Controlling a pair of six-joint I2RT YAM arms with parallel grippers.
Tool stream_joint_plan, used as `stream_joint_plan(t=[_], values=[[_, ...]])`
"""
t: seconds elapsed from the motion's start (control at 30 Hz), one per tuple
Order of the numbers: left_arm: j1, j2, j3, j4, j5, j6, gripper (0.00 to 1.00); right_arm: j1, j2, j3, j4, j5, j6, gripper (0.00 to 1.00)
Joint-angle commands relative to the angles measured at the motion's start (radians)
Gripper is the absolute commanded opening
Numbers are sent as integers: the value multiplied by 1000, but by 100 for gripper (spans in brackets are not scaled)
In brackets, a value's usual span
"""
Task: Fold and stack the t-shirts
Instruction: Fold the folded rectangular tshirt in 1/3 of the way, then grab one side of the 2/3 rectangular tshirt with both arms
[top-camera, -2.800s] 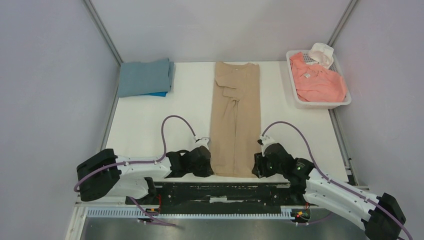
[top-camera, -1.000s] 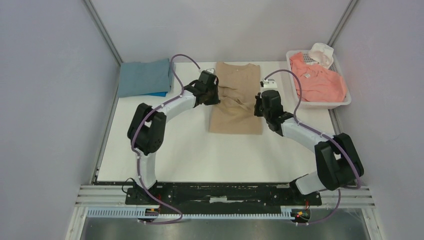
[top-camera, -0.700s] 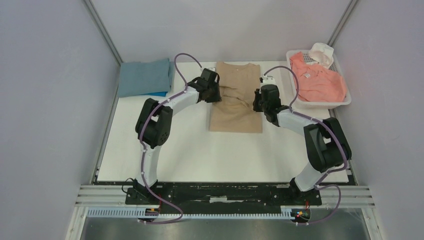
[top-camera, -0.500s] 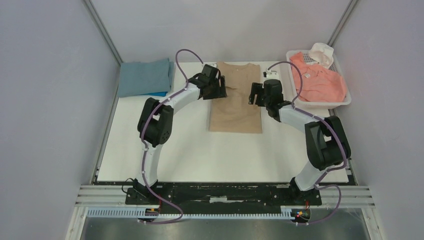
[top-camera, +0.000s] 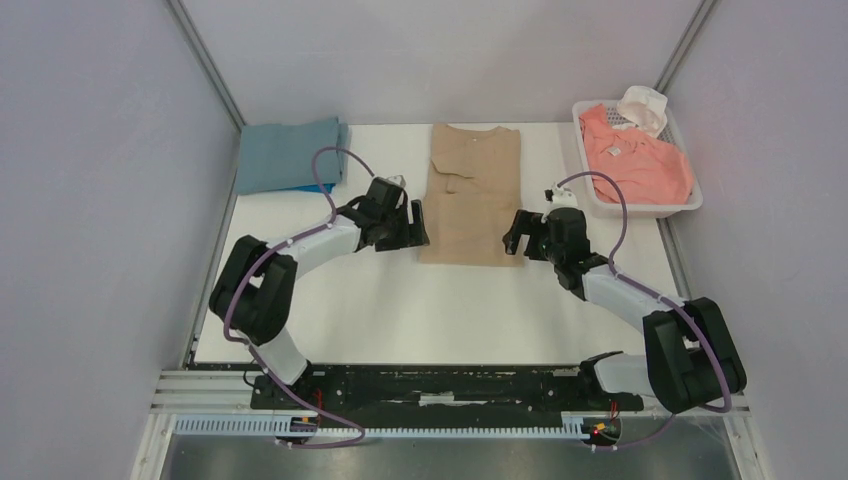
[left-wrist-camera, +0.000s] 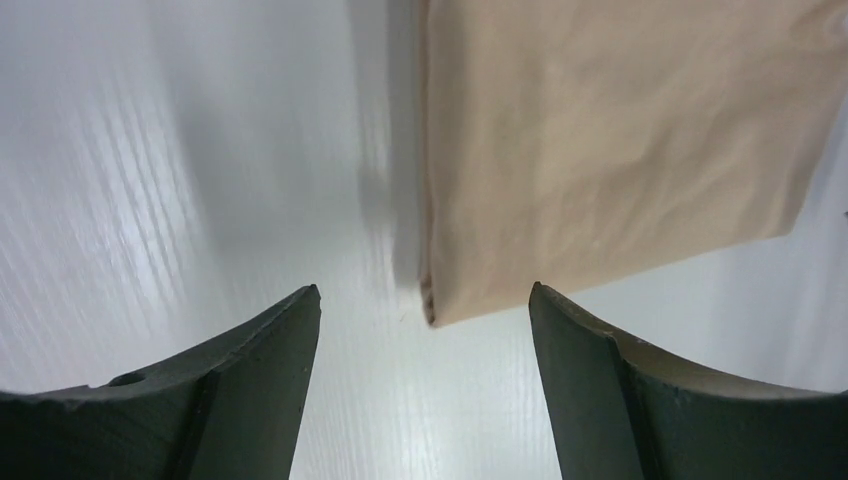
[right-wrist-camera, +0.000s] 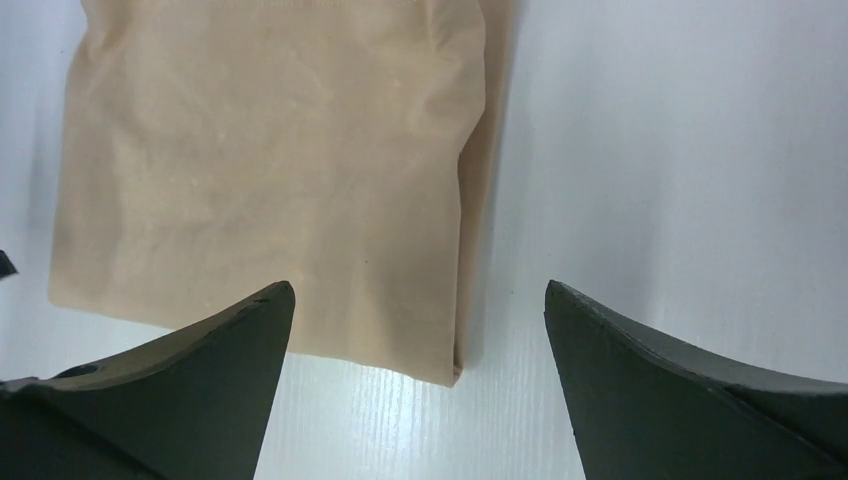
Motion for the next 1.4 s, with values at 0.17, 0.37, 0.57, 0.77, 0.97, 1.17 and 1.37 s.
stream_joint_plan(t=[0.17,0.37,0.57,0.77,0.97,1.17,1.37], values=[[1,-51,-144,119,48,-106,83,0,-26,-6,14,-62,95,98],[0,6,-156,154,100,-129,67,-1,-21,-60,-12,14,152,94],[-5,58,-184,200,154,-155,54,-2,44,-77,-2,-16,176,79],[-6,104,-174,214,163,-160,42,-2,41,-120,27,-64,178,62],[-9,122,-174,220,191,-164,25,-2,60,-170,115,-130,188,49],[-9,121,-187,242,203,-175,2,-2,77,-200,171,-193,192,17],[-10,82,-234,250,205,-177,2,2,12,-267,202,-218,157,0]])
